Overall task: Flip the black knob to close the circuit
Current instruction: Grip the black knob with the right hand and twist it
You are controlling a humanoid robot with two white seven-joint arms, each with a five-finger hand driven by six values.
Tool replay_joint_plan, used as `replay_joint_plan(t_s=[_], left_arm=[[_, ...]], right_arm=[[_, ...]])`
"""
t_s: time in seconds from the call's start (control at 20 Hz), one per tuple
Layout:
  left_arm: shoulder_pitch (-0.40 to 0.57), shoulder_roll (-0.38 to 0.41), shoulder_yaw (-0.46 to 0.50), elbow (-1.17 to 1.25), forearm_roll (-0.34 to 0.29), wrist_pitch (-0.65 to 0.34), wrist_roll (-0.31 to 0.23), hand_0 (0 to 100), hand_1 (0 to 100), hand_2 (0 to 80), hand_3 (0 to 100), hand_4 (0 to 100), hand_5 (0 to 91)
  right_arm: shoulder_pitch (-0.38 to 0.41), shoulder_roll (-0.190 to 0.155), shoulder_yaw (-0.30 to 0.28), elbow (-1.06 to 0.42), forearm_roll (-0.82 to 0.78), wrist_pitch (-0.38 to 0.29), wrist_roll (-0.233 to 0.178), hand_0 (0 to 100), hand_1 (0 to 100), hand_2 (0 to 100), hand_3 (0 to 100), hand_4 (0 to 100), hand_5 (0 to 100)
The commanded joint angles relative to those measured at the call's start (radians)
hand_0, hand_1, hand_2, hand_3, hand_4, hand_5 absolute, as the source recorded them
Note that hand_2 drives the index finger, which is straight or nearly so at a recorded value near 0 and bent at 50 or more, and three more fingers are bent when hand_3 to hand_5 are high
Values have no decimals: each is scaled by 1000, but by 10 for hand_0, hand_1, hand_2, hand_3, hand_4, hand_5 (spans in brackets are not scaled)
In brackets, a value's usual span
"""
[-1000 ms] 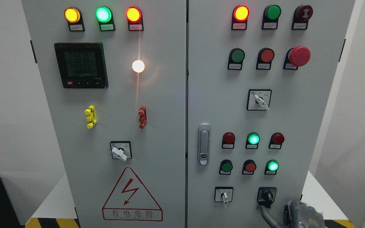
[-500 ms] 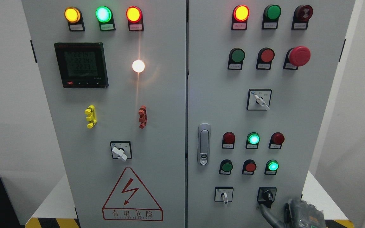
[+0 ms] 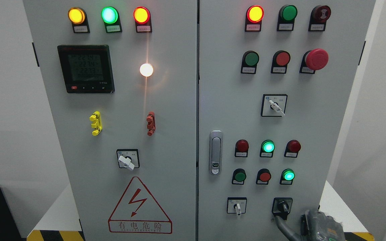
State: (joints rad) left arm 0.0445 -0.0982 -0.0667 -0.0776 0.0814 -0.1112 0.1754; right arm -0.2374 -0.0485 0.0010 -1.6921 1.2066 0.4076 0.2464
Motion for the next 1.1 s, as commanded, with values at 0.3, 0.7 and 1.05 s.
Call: replay_joint_plan(t_s=[0.3, 0.7, 1.05], left_arm=[[0, 0, 1, -1, 0, -1, 0, 120, 556, 0, 0, 0, 0], [0, 0, 1, 1, 0, -1, 0, 120, 556, 0, 0, 0, 0], [0, 0, 1, -1, 0, -1, 0, 120, 556, 0, 0, 0, 0]], right_arm=[[-7, -14, -32, 0, -10, 2, -7, 0, 4, 925, 1000, 987, 991], [-5, -17, -47, -4, -13, 2, -7, 0, 3, 922, 1000, 989, 992], [-5, -17, -50, -3, -15, 0, -9, 0, 2, 922, 1000, 988, 993]])
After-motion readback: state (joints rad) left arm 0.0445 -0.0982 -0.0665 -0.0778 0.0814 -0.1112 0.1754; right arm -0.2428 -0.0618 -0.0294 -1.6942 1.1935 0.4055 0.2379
